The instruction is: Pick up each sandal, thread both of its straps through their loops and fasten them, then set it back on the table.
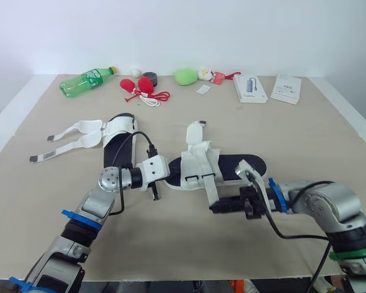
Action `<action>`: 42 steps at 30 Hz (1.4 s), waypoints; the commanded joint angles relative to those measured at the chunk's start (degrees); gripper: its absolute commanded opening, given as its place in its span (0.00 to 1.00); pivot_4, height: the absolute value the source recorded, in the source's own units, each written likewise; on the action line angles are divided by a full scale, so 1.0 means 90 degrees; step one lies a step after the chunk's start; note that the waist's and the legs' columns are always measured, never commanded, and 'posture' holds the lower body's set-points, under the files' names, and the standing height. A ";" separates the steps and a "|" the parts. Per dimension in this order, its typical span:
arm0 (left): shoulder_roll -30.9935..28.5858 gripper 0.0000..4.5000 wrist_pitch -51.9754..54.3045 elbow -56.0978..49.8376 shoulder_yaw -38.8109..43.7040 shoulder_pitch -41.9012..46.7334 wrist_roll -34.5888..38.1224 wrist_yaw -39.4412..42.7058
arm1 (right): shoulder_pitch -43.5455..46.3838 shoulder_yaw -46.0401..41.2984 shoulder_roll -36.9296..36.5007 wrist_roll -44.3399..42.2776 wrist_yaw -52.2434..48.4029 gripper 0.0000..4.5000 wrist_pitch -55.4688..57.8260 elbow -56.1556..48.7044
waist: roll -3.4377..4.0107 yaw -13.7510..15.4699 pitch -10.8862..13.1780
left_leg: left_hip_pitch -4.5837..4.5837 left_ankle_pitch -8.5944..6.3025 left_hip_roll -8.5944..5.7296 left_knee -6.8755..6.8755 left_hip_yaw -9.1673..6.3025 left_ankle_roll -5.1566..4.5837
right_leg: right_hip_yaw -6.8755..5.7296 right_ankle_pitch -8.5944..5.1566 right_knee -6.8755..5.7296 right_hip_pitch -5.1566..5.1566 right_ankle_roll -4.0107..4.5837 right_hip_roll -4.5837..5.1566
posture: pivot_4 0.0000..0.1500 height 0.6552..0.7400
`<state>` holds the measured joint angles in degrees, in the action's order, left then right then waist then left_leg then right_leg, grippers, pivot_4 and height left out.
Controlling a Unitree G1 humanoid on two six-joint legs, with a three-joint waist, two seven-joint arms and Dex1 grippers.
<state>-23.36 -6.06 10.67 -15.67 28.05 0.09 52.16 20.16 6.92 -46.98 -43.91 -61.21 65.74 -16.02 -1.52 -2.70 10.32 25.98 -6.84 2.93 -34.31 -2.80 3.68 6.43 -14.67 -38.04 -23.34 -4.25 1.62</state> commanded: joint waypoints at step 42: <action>0.0111 0.00 -0.0013 0.0236 -0.0261 -0.0024 -0.0136 0.0163 | 0.0762 0.0120 -0.0625 0.2176 -0.2928 1.00 -0.7015 0.1110 | -0.0002 0.0011 0.0001 | -0.0006 -0.0002 -0.0004 -0.0009 0.0018 0.0004 | -0.0004 0.0004 0.0004 0.0004 -0.0007 0.0014 | 1.00 1.00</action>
<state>-22.49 -6.45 11.83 -15.84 28.62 -0.02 52.67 25.87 10.28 -53.41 -26.00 -84.68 12.10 -7.46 -1.54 -2.60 10.33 25.95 -6.85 2.90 -34.39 -2.66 3.72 6.38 -14.64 -38.00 -23.29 -4.34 1.75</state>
